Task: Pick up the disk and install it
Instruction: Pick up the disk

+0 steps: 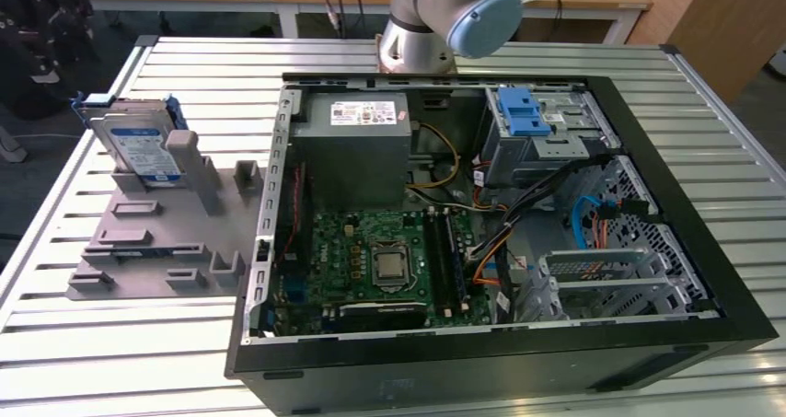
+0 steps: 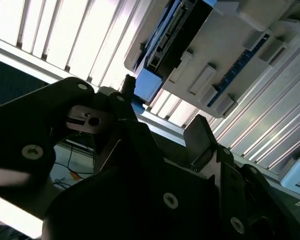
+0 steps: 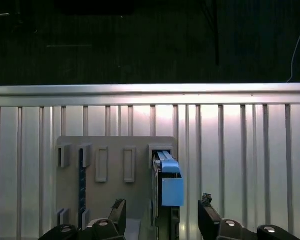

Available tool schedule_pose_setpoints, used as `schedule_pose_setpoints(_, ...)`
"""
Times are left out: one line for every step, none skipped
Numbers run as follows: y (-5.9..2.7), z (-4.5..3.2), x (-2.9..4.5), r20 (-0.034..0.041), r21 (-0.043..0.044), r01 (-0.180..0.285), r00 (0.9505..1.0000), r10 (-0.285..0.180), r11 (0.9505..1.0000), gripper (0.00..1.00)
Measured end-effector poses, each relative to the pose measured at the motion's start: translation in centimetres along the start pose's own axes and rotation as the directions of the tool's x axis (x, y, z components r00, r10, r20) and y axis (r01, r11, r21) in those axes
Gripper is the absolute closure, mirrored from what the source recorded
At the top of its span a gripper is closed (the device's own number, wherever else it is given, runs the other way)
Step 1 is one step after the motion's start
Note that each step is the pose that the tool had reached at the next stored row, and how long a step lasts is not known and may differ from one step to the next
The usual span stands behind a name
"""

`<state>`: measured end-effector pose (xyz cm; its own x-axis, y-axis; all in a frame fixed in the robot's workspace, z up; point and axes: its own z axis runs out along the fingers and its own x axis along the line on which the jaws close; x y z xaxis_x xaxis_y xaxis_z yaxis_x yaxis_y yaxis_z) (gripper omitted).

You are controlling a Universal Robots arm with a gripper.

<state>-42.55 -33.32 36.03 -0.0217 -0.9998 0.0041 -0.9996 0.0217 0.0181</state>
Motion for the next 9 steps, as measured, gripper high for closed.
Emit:
schedule_pose_setpoints(0.00,0.18,0.00,0.0000,0.0001,-0.001,1.0000,0.001,1.0000,0.36)
schedule_pose_setpoints(-0.01,0.36,-0.01,0.0001,0.0000,-0.002,1.0000,0.002,1.0000,0.29)
schedule_pose_setpoints(-0.01,0.54,-0.03,0.0001,0.0000,-0.002,1.0000,0.002,1.0000,0.29)
schedule_pose_setpoints(-0.01,0.72,-0.04,0.0001,0.0000,-0.002,1.0000,0.002,1.0000,0.29)
schedule_pose_setpoints(-0.01,0.91,-0.04,0.0005,-0.0001,-0.002,1.0000,0.002,1.0000,0.29)
schedule_pose_setpoints(-0.01,1.07,-0.05,0.0013,-0.0001,-0.002,1.0000,0.002,1.0000,0.29)
schedule_pose_setpoints(-0.01,1.22,-0.05,0.0024,-0.0001,-0.002,1.0000,0.002,1.0000,0.29)
schedule_pose_setpoints(-0.02,1.36,-0.05,0.0031,0.0000,-0.002,1.0000,0.002,1.0000,0.29)
schedule_pose_setpoints(-0.02,1.47,-0.05,0.0032,-0.0001,-0.002,1.0000,0.002,1.0000,0.29)
